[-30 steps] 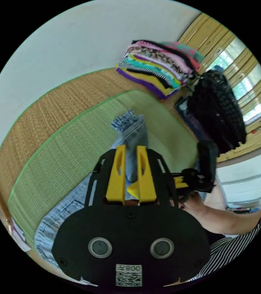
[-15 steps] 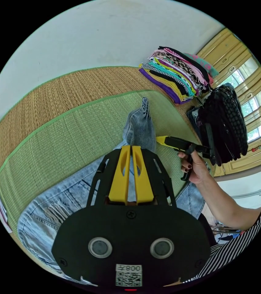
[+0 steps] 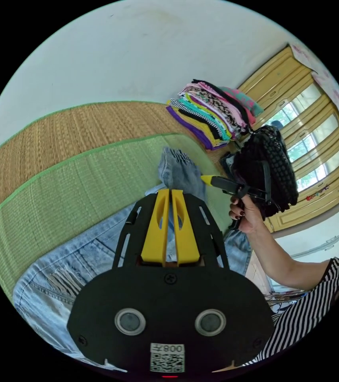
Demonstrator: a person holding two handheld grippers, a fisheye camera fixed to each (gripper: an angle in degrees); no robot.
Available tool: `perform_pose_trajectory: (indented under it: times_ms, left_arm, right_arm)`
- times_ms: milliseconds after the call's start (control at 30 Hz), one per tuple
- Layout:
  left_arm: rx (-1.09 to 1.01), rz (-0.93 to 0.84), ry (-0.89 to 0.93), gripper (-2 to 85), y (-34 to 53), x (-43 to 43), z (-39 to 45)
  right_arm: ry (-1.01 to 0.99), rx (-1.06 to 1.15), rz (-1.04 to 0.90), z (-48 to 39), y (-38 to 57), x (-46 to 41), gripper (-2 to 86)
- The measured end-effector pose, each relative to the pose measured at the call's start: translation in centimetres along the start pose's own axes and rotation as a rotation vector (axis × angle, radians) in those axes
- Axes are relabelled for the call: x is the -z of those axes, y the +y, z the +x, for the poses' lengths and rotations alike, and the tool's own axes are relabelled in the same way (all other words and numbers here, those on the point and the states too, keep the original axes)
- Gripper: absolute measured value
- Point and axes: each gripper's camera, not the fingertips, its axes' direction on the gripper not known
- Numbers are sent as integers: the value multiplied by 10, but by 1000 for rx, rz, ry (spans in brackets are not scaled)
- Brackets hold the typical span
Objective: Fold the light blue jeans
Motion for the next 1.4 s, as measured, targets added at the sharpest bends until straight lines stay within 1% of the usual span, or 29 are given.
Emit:
perform_pose_trajectory:
  times_ms: [67, 133, 200, 233, 300, 367, 467, 567, 667, 733, 767, 833, 933, 1200, 1400]
  left_arm:
    - [-46, 25, 45, 12, -2, 0, 8]
    - [-101, 25, 113, 16, -6, -8, 20]
    - [-125, -18, 82, 19, -7, -21, 28]
    - [-127, -64, 46, 21, -5, -32, 31]
    - [-132, -142, 3, 23, 3, -44, 32]
    - [-128, -172, -3, 22, 17, -44, 30]
    - [-151, -209, -1, 19, 51, -28, 23]
    - [-115, -253, -50, 12, 101, -5, 7]
    - [12, -255, -50, 5, 159, 23, -13]
    - [133, -217, -32, 3, 205, 45, -25]
    - [158, -206, -31, 2, 216, 50, -27]
    - [243, -172, -27, 2, 253, 65, -33]
    - [316, -138, -7, 1, 288, 79, -40]
    - [331, -117, -12, 1, 326, 90, -51]
    - [323, -83, -40, 1, 341, 102, -66]
  right_arm:
    - [33, 71, 101, -19, 17, 61, 8]
    - [80, 94, 156, -26, 34, 99, 7]
    - [172, 70, 181, -22, 52, 126, 6]
    - [230, 25, 167, -9, 63, 134, 6]
    - [257, -82, 105, 23, 79, 135, 5]
    - [336, -235, 54, 63, 103, 140, 2]
    - [284, -303, 64, 80, 127, 158, 1]
    - [277, -241, 48, 59, 138, 167, 0]
    - [251, -212, -12, 40, 152, 163, 0]
    - [201, -202, -42, 32, 162, 159, 0]
    - [186, -205, -63, 27, 169, 157, 0]
    - [206, -201, -75, 19, 179, 156, 0]
    - [210, -184, -152, 6, 188, 146, 0]
    - [228, -174, -162, -20, 182, 145, 0]
    - [267, -95, -197, -50, 165, 140, 1]
